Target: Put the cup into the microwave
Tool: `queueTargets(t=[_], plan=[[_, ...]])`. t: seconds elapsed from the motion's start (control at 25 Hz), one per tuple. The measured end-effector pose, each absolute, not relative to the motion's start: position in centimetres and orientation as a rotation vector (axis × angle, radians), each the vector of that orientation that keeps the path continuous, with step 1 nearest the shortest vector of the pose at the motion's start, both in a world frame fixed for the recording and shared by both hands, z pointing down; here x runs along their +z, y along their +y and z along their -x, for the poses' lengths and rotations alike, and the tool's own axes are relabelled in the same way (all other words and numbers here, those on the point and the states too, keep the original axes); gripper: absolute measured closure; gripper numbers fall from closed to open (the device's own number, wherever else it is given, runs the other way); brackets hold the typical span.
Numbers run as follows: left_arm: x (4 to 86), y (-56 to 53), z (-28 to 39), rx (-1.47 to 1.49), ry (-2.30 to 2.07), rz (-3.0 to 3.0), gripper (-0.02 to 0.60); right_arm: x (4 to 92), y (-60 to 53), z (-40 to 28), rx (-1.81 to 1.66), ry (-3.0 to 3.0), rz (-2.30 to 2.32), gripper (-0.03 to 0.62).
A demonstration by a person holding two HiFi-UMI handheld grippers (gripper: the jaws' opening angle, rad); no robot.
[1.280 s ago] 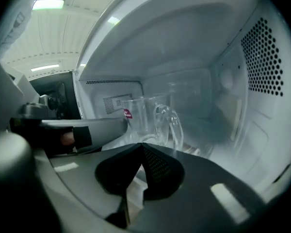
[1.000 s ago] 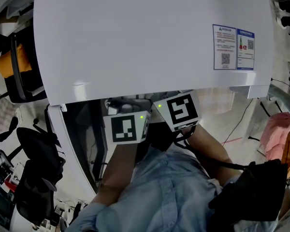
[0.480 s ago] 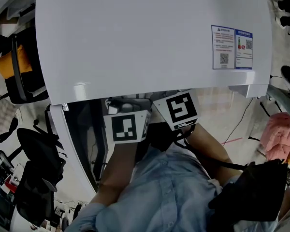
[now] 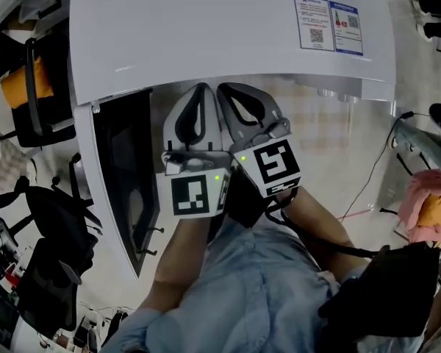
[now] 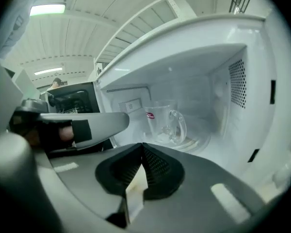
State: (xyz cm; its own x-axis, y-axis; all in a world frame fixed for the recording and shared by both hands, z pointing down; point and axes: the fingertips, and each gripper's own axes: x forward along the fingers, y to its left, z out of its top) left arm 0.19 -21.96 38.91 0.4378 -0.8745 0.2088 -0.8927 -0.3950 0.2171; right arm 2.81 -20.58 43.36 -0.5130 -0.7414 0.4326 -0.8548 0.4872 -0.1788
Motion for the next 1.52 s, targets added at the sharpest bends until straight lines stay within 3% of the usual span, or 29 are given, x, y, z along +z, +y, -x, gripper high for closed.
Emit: queueTargets(t=[0.56,1.52], plan=[[28.3,-15.9,-0.1,0.014,-1.578,-2.5,0.574,32.5,-15.4,-3.0,0.358,-2.538,-1.415,0.592],[24.5,-14.9,0.5,-0.015,-1.607,-2.527,0.574,26.8,-15.6,-4.1,0.245,-2.583,-1.481,0.592]])
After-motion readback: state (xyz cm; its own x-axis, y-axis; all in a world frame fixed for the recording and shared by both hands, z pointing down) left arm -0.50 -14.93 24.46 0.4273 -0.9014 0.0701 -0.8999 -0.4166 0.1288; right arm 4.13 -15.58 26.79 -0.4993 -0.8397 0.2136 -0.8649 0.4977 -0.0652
